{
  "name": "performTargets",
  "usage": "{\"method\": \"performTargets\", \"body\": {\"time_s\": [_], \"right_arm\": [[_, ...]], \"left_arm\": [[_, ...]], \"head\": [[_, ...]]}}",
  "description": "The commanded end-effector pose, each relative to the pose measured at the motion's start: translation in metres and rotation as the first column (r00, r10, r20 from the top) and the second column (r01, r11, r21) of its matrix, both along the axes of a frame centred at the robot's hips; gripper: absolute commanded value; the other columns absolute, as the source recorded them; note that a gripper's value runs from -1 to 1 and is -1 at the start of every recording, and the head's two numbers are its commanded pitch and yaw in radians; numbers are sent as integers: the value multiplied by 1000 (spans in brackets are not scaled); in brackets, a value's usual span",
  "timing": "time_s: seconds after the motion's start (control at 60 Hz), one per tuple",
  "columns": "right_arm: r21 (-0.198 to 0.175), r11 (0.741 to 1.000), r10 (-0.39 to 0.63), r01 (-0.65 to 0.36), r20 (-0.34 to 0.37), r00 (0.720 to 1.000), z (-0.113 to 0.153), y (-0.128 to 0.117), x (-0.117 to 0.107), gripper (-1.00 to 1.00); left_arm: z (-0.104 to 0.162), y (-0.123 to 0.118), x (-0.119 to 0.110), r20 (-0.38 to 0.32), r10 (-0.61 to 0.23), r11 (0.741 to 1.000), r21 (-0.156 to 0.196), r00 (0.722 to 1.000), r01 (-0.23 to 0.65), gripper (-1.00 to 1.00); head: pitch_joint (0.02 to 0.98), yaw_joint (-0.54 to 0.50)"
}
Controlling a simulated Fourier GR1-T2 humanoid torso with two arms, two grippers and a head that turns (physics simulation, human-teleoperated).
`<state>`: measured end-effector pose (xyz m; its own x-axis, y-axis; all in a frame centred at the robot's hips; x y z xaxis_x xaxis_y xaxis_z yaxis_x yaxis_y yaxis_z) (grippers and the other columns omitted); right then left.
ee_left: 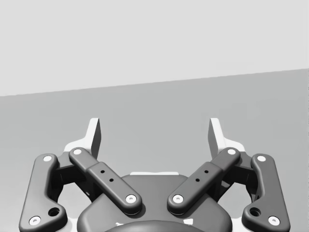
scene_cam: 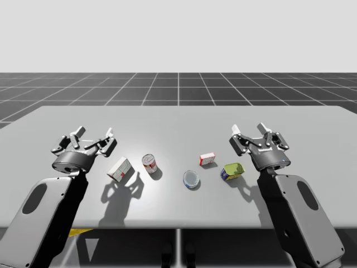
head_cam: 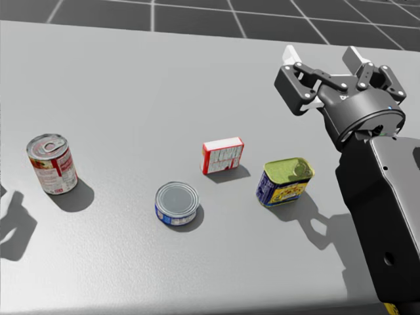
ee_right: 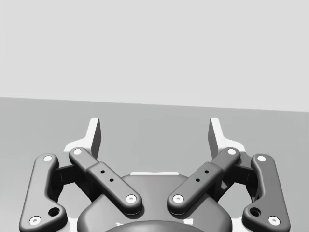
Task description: Grasp the gelatin box and hold it up.
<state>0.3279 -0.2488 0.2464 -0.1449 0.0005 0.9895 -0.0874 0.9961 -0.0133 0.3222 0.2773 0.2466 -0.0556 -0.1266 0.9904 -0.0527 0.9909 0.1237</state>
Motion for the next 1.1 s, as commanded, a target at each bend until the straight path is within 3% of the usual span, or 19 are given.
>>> {"method": "performTargets", "body": {"time_s": [0.017,0.067,0.117,0.167,0.233,0.367,0.433,0.55,0.917,1.0,1.1], "right_arm": [[2,1000,10,-10,0,1000,2,3,-1,-1000],[14,1000,16,-16,-2,1000,2,7,-2,-1000],[-14,1000,-6,6,-16,1000,2,11,-2,-1000],[19,1000,3,-3,-31,1000,4,17,-5,-1000],[-7,1000,-8,8,-25,1000,8,22,-10,-1000],[27,1000,2,0,-51,999,19,35,-26,-1000],[13,1000,-8,8,-46,999,21,43,-35,-1000],[37,999,17,-14,-78,997,19,58,-53,-1000],[98,995,39,-25,-148,988,-14,103,-93,-1000],[84,996,29,-17,-156,987,-26,114,-99,-1000],[97,995,51,-32,-201,978,-38,125,-105,-1000]], "left_arm": [[1,-2,1,7,-6,1000,-2,1000,6,-1000],[1,-2,1,7,-7,1000,-2,1000,7,-1000],[1,-3,1,5,-11,1000,0,1000,11,-1000],[0,-3,2,2,-14,1000,4,1000,14,-1000],[0,-3,2,-1,-17,1000,4,1000,17,-1000],[0,-4,1,-4,-18,1000,4,1000,18,-1000],[0,-4,1,-5,-19,1000,6,1000,19,-1000],[-1,-5,2,-5,-21,1000,8,1000,21,-1000],[-2,-9,0,-3,-22,1000,14,1000,22,-1000],[-2,-9,0,-3,-23,1000,16,1000,23,-1000],[-3,-9,0,-4,-21,1000,16,1000,21,-1000]], "head": [[798,-191],[791,-197],[789,-204],[787,-214],[788,-221],[789,-220],[787,-220],[785,-217],[782,-204],[785,-201],[788,-205]]}}
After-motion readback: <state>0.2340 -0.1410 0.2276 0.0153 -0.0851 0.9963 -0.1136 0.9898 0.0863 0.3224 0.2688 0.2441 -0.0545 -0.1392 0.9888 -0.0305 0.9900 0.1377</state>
